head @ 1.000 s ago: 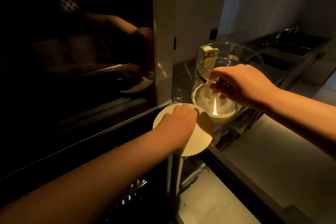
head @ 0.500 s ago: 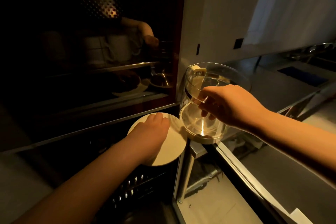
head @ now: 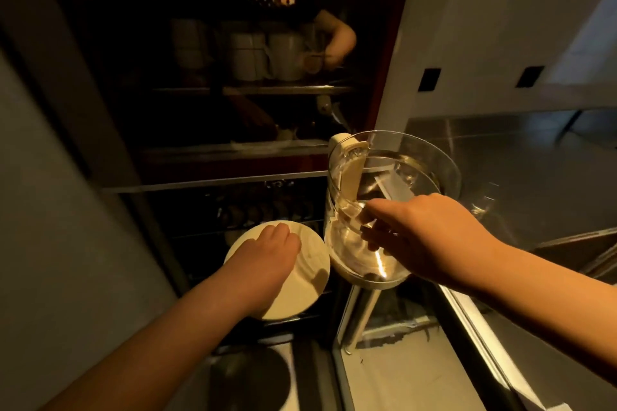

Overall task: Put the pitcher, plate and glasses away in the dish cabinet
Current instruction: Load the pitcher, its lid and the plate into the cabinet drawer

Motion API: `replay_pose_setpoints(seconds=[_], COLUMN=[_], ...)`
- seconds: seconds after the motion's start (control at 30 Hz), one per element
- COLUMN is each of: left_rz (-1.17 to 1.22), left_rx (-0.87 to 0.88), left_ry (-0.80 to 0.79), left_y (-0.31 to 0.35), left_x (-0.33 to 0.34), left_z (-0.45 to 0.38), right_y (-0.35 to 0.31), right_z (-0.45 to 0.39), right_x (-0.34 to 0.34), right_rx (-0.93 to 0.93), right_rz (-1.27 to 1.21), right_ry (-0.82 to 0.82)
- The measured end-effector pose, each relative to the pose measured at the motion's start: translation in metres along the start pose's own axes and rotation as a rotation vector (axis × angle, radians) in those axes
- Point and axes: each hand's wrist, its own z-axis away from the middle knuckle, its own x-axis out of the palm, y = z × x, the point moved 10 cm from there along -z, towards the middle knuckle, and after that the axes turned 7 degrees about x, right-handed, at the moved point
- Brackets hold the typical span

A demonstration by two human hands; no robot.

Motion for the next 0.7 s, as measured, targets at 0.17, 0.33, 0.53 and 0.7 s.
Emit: replay_pose_setpoints(seconds=[0.17,0.33,0.53,0.7], left_rz=[0.007,0.002,0.062,0.046], left_rx=[-0.079,-0.131,-0.195,-0.213], left_ry=[-0.013,-0.042,-0.018,-0.006], left_y=[-0.017,-0.032,-0.062,-0.091], left_x=[0.024,0.052,0.077,0.092], left_z=[0.025,0.038,0.036,0.016], right_y=[-0.013,-0.022,-0.026,-0.027], right_z=[0.0,-0.002,-0.019,-0.047], right_x=[0.026,0.065,0.103,0.132], right_rx=[-0.042,-0.08,-0.101,-0.103], right_rz=[-0.039,-0.064,-0.07,-0.042], right_ry=[-0.081,-0.153,-0.195,-0.223])
